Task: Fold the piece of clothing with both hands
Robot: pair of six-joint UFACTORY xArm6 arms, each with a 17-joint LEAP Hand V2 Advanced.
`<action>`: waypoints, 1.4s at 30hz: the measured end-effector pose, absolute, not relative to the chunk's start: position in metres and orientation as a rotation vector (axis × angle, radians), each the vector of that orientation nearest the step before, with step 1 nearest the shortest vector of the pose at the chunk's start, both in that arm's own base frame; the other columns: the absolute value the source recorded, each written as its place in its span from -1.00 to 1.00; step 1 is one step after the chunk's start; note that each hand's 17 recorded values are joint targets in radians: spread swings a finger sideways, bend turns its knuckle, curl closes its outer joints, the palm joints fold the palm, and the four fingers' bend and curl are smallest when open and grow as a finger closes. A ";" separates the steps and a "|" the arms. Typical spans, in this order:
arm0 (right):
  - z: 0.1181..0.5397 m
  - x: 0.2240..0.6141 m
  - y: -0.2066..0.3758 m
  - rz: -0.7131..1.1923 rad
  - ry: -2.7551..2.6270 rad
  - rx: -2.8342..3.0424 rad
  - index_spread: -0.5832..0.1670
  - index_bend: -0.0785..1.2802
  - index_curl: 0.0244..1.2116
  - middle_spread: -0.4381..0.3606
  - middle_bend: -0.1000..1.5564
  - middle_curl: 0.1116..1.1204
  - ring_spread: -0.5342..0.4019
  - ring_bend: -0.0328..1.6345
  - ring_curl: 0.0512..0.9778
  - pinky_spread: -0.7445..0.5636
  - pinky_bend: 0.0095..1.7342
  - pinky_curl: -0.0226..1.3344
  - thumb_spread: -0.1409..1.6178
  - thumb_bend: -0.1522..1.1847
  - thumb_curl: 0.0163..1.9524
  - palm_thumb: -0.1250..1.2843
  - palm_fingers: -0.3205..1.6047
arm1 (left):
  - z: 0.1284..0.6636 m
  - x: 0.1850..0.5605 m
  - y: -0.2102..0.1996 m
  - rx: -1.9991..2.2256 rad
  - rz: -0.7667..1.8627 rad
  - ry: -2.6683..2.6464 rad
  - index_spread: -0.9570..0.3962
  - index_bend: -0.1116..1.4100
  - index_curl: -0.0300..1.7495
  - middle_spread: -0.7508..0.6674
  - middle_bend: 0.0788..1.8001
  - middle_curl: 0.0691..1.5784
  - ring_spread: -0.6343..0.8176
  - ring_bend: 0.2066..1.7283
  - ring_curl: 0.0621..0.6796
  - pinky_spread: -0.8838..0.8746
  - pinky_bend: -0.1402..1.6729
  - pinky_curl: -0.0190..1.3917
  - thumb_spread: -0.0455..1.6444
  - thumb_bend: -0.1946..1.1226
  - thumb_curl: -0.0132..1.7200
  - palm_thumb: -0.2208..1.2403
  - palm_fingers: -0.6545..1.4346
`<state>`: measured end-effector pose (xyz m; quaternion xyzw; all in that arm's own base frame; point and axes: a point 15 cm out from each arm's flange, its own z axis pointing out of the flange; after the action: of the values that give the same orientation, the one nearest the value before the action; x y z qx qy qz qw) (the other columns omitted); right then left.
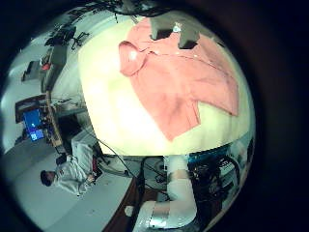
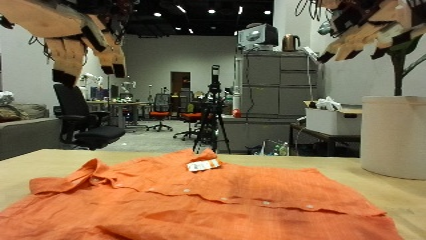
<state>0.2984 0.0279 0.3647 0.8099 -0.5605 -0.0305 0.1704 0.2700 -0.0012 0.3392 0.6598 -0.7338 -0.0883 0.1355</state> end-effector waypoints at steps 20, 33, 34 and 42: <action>0.363 0.303 0.026 -0.109 -1.595 2.314 -0.45 -0.63 -0.50 0.22 -0.65 -0.59 0.54 -0.72 -0.56 0.56 -0.76 -0.51 0.73 -0.79 -0.70 0.09 -0.44 | 0.300 0.262 0.009 1.869 -0.358 -2.173 0.59 -0.65 -0.66 0.29 -0.86 -0.62 0.49 -0.64 -0.50 0.49 -0.50 -0.52 0.42 -0.73 -0.60 0.04 -0.33; 0.351 0.306 0.041 -0.198 -1.619 2.304 -0.41 -0.62 -0.50 0.22 -0.65 -0.58 0.56 -0.73 -0.56 0.57 -0.77 -0.50 0.73 -0.79 -0.71 0.11 -0.43 | 0.213 0.251 -0.006 1.754 -0.474 -2.304 0.59 -0.65 -0.65 0.26 -0.87 -0.62 0.51 -0.65 -0.51 0.50 -0.51 -0.52 0.41 -0.75 -0.62 -0.08 -0.34; 0.349 0.307 0.040 -0.203 -1.622 2.300 -0.41 -0.62 -0.50 0.22 -0.65 -0.58 0.56 -0.73 -0.56 0.57 -0.77 -0.50 0.73 -0.78 -0.71 0.11 -0.43 | 0.206 0.250 -0.009 1.741 -0.490 -2.325 0.59 -0.65 -0.65 0.25 -0.86 -0.62 0.51 -0.65 -0.51 0.50 -0.51 -0.52 0.41 -0.75 -0.62 -0.10 -0.34; 0.340 0.309 0.039 -0.225 -1.613 2.280 -0.41 -0.62 -0.49 0.22 -0.65 -0.58 0.56 -0.73 -0.58 0.56 -0.77 -0.50 0.73 -0.79 -0.71 0.12 -0.44 | 0.177 0.235 0.008 1.698 -0.623 -2.394 0.60 -0.66 -0.66 0.36 -0.90 -0.67 0.54 -0.59 -0.47 0.51 -0.48 -0.51 0.31 -0.77 -0.65 -0.28 -0.40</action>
<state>0.3086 0.0385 0.3402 0.8019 -0.5675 -0.0793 0.1690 0.2346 0.0080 0.1770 0.5645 -0.7959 -0.2072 0.0707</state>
